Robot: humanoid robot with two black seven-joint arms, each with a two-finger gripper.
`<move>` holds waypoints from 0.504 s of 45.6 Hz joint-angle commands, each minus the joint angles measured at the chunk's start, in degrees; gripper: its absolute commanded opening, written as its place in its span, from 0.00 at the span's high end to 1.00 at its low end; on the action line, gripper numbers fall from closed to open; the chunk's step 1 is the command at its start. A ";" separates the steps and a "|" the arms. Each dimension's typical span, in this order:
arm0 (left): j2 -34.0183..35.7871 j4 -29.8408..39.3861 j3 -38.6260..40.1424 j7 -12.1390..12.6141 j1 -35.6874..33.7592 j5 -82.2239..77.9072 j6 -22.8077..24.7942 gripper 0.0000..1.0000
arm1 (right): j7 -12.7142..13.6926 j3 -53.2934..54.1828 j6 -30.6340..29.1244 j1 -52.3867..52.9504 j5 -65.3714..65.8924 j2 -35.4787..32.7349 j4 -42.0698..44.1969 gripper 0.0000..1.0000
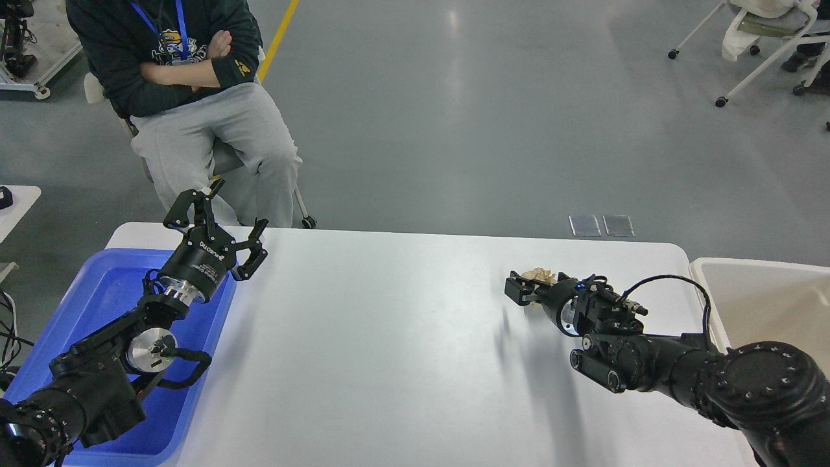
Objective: Tidy desktop
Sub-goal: 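Lower the right gripper onto the paper ball and close it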
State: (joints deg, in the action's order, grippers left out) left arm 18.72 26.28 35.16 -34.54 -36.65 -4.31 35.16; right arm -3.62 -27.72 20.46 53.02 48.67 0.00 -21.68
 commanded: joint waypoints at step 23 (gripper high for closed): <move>0.00 0.00 0.00 -0.09 0.00 0.00 0.00 0.00 | -0.25 0.38 -0.51 -1.78 0.72 0.00 -0.29 0.17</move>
State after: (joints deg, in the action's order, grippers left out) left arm 18.72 26.28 35.16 -34.60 -36.65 -4.31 35.16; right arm -3.90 -27.06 20.25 51.80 48.99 0.00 -22.42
